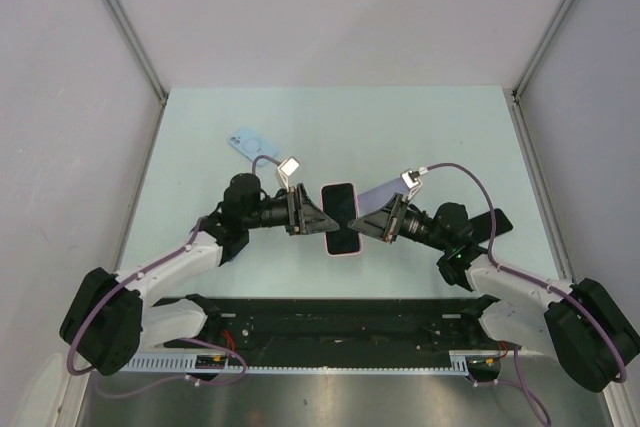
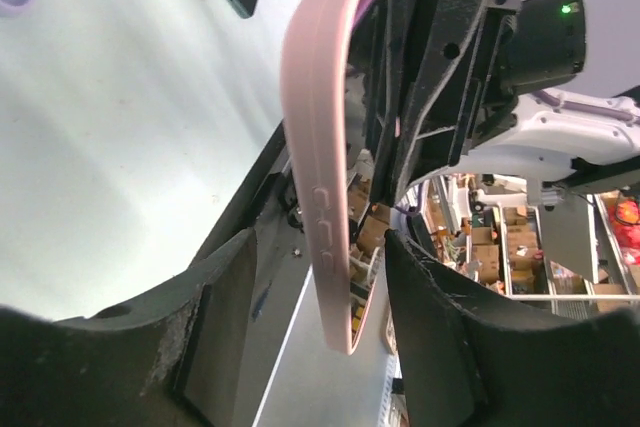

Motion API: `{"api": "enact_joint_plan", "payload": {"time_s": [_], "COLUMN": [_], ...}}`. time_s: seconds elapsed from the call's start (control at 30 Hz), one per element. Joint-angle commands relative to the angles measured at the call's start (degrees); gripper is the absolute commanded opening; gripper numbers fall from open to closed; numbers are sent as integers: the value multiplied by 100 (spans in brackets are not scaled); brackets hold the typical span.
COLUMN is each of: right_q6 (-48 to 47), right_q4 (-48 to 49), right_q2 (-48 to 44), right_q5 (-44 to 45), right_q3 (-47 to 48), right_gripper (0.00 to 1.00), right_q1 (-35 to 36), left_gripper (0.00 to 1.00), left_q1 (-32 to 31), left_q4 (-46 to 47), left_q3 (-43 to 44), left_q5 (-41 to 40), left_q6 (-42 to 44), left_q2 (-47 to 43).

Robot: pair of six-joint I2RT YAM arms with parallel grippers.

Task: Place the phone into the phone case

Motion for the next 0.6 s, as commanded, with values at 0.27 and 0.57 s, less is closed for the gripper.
{"api": "enact_joint_plan", "payload": {"time_s": [0.27,0.57], "right_q6": [-7,-456], "right_q4": [9,-387], "right_q2": [-236,-272], "right_q5": [52,-202], "right_q3": [103,305], "right_gripper": [21,58], "right_q1": [145,-13], "left_gripper": [16,0], "left_q1": [-93,-260], "left_q4": [1394,1455], "left_q3": [-153,-144], "left_q5": [733,1312], "left_q6": [-570,-315], "left_q2": [86,305]}}
